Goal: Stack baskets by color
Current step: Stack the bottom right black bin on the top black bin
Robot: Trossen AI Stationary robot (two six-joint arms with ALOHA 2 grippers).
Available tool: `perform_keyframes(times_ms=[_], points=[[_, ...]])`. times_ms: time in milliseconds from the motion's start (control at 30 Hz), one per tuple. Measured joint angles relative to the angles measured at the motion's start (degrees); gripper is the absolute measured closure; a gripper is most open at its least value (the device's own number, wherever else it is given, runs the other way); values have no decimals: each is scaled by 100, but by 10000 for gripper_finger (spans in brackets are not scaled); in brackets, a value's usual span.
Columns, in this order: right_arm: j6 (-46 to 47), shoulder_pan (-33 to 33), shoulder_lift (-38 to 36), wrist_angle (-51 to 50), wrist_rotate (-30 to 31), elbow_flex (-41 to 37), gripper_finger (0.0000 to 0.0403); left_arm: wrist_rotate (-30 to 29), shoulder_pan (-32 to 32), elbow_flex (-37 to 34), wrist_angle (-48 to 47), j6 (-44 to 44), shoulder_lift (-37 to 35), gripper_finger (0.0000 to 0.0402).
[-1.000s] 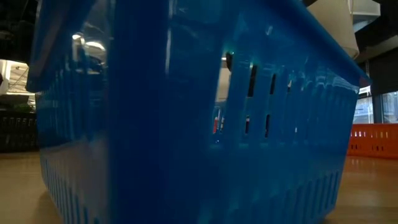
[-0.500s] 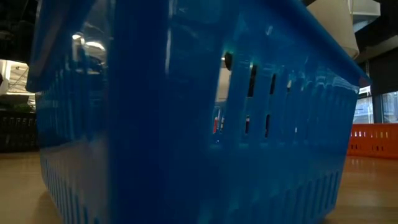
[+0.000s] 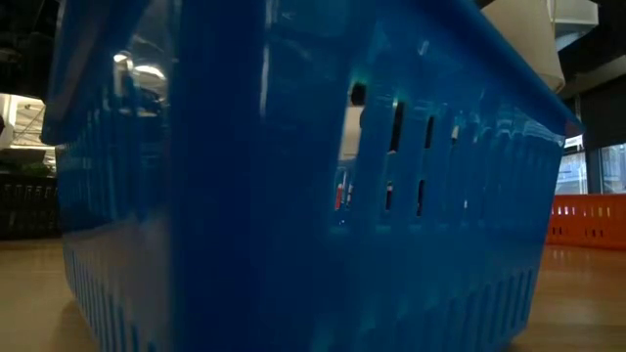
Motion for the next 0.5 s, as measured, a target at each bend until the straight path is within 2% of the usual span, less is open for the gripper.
perform_keyframes(times_ms=[200,500], points=[[7,26,0,-4,1,-10,321,0,1,0,0,-1,0,317],[-263,28,7,727,1,-723,323,2,1,0,0,-1,0,317]])
